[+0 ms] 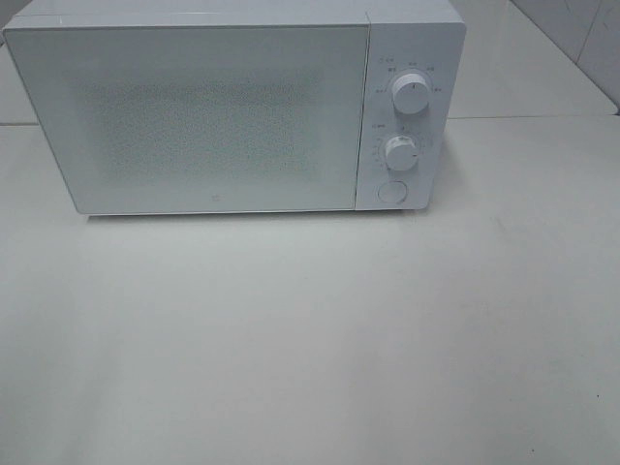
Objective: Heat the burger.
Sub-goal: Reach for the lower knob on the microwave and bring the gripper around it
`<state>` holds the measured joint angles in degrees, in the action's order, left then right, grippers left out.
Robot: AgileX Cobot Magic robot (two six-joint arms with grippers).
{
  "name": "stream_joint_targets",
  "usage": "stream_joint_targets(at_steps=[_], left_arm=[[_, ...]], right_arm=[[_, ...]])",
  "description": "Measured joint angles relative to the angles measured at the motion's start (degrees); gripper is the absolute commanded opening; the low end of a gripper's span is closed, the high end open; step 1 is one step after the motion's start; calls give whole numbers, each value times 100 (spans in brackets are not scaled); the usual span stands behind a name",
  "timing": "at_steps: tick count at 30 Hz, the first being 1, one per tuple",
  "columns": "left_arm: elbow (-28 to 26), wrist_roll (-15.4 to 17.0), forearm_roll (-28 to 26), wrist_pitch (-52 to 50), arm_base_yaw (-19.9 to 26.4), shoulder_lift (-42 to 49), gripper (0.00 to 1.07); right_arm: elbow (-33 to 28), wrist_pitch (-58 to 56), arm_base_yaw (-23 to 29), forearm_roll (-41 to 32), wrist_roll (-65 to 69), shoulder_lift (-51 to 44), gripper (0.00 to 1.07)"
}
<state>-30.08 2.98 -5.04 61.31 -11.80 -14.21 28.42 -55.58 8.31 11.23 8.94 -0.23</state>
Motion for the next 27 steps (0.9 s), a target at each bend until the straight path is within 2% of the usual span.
stream_joint_targets(at_steps=[1, 2, 3, 4, 5, 7, 10, 27], left_arm=[[0, 0, 0, 0, 132, 120, 100], [0, 0, 0, 0, 453, 332, 100], [0, 0, 0, 0, 453, 332, 100], [0, 0, 0, 0, 733, 544, 100], [0, 0, 0, 0, 733, 544, 100], [23, 0, 0, 0, 1083, 917, 100], [23, 0, 0, 0, 1295, 1266, 100], [23, 0, -11, 0, 1324, 1455, 100]], right_arm=[[0, 0, 0, 0, 0, 0, 75], [0, 0, 0, 0, 0, 0, 75], [0, 0, 0, 0, 0, 0, 75], [0, 0, 0, 0, 0, 0, 75], [0, 0, 0, 0, 0, 0, 75], [0, 0, 0, 0, 0, 0, 75], [0, 0, 0, 0, 0, 0, 75], [0, 0, 0, 0, 0, 0, 75]])
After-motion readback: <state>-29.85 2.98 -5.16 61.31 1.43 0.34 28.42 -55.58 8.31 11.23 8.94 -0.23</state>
